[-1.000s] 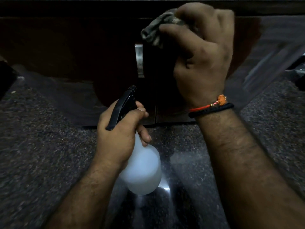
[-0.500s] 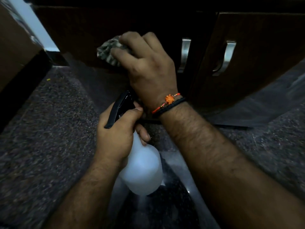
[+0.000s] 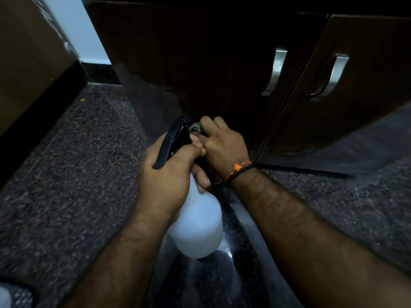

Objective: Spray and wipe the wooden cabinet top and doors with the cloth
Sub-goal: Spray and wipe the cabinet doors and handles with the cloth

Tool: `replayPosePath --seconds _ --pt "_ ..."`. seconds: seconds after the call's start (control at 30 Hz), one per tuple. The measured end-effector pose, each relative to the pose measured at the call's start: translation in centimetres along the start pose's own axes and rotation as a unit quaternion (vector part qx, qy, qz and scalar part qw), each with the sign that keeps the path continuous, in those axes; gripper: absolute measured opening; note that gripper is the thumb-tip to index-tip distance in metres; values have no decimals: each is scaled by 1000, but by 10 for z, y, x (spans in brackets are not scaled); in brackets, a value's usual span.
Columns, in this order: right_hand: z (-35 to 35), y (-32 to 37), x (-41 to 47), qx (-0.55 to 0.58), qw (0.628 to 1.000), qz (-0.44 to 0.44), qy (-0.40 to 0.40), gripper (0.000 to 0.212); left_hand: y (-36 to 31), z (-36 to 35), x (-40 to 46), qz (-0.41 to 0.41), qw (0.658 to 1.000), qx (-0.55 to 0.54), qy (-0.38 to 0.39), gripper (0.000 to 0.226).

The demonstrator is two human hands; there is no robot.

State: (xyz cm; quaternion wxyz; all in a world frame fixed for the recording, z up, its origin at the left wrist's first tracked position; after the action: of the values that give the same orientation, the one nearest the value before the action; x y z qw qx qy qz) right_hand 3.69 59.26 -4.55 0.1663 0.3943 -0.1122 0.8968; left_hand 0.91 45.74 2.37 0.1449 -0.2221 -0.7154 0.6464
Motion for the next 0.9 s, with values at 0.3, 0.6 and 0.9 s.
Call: replayPosePath --seconds 0.3,0.6,0.9 --pt "54 -44 -19 0 984 -173 -45 13 2 -24 -7 -6 1000 -3 28 5" --pt "97 -83 -30 13 955 -260 -143 19 1 -53 -15 -6 998 2 63 4" --pt "149 -93 -30 58 891 -354 -280 20 1 -69 -22 -7 997 -1 79 4"
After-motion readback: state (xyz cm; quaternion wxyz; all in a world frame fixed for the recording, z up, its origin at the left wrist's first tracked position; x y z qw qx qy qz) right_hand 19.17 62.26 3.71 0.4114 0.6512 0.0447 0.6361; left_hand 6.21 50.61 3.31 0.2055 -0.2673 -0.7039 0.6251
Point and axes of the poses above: each hand's wrist, its own x-axis towards the middle knuckle, its own z-axis out of the back of the hand, y = z × x, the point moved 4 cm from there along x, towards the middle knuckle, and after that the axes turned 12 degrees about -y, right-handed, at the moved point
